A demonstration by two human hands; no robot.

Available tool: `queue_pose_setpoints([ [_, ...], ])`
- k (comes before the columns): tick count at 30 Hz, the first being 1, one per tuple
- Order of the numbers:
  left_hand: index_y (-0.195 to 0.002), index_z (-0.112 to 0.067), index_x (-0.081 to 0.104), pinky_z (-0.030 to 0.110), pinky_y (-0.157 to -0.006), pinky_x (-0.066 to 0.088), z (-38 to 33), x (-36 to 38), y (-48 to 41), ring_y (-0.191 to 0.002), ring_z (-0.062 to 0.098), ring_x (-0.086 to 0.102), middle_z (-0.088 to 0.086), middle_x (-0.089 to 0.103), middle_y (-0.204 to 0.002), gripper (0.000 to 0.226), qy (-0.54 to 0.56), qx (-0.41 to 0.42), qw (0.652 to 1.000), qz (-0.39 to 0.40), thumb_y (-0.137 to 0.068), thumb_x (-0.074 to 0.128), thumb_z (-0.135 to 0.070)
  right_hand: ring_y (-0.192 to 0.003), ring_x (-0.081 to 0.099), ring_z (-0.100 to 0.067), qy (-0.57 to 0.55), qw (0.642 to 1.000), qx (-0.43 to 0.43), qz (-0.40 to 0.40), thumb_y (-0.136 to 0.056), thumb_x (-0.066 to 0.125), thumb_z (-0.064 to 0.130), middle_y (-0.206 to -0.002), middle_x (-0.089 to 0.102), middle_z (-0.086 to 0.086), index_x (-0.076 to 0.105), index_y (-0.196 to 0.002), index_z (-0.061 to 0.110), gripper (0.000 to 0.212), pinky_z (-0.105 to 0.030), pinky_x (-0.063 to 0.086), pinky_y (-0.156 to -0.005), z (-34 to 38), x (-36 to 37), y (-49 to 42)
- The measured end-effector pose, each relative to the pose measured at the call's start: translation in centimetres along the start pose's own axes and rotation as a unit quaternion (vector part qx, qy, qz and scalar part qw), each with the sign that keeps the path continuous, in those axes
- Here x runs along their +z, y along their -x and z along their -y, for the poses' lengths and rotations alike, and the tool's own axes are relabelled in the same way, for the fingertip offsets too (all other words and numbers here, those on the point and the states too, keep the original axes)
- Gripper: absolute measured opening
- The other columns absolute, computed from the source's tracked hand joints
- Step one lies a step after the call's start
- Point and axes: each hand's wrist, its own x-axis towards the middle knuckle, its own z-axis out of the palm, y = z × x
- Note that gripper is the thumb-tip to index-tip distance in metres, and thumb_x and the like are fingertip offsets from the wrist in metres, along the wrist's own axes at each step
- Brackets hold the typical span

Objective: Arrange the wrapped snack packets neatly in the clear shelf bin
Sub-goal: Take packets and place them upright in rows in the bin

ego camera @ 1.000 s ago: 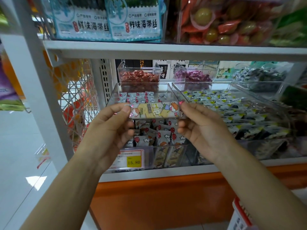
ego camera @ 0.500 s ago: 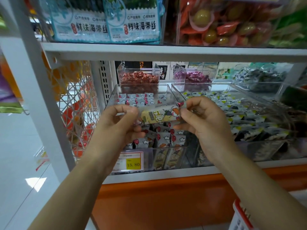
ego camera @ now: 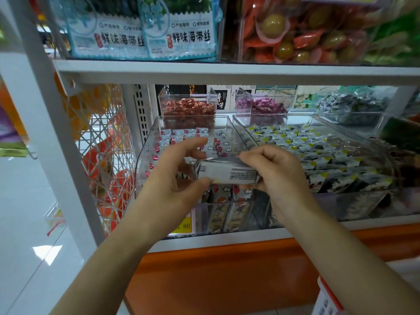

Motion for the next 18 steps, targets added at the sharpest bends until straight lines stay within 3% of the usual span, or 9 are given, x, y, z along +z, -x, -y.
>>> queue_pose_setpoints([
  [3,-0.123,-0.042,0.049,0.019,-0.076,0.053,0.0,0.4,0.0,-0.090,0.011,0.057,-0.016,0.049,-0.112,0.046,-0.035,-0.014,0.999,0.004,-0.085,0.063,-0.020,-0.056,0.061,-0.008,0.053,0.998,-0.042,-0.016,-0.086,0.064,0.012,-0.062,0.063,0.004,0.065,-0.068,0.012,0.019,-0.022,0.052,-0.050,0.0,0.0,0.1],
  [5,-0.111,-0.040,0.056,0.014,-0.067,0.051,-0.2,0.4,0.1,-0.087,0.008,0.059,-0.013,0.055,-0.107,0.029,-0.016,-0.045,0.999,-0.009,-0.082,0.061,-0.037,-0.060,0.059,-0.006,0.100,0.992,-0.083,-0.003,-0.087,0.063,0.016,-0.067,0.063,0.002,0.067,-0.072,0.014,0.015,-0.016,0.050,-0.055,0.1,0.0,0.2],
  [8,-0.085,-0.031,0.066,0.026,-0.064,0.051,-0.6,0.1,0.1,-0.079,0.015,0.061,-0.001,0.065,-0.086,0.008,-0.007,-0.070,0.997,-0.038,-0.081,0.061,-0.037,-0.066,0.060,-0.004,0.134,0.982,-0.129,0.022,-0.086,0.064,0.016,-0.072,0.066,0.003,0.068,-0.076,0.017,0.011,-0.012,0.047,-0.060,0.3,0.1,0.5],
  [13,-0.067,-0.017,0.068,0.046,-0.069,0.055,-0.8,-0.6,-0.2,-0.071,0.026,0.064,0.006,0.066,-0.071,0.021,0.019,-0.097,0.993,-0.066,-0.082,0.063,-0.031,-0.072,0.062,-0.008,0.129,0.981,-0.133,0.057,-0.087,0.063,0.015,-0.079,0.068,0.001,0.069,-0.081,0.012,0.009,-0.014,0.049,-0.065,0.3,0.2,0.6],
  [18,-0.066,-0.016,0.068,0.045,-0.065,0.054,-0.8,-0.6,0.0,-0.066,0.026,0.061,0.009,0.065,-0.069,0.026,-0.015,-0.073,0.994,-0.080,-0.083,0.059,-0.035,-0.072,0.062,-0.012,0.107,0.986,-0.112,0.059,-0.088,0.062,0.015,-0.078,0.068,-0.002,0.071,-0.081,0.012,0.012,-0.017,0.050,-0.061,0.2,0.2,0.5],
])
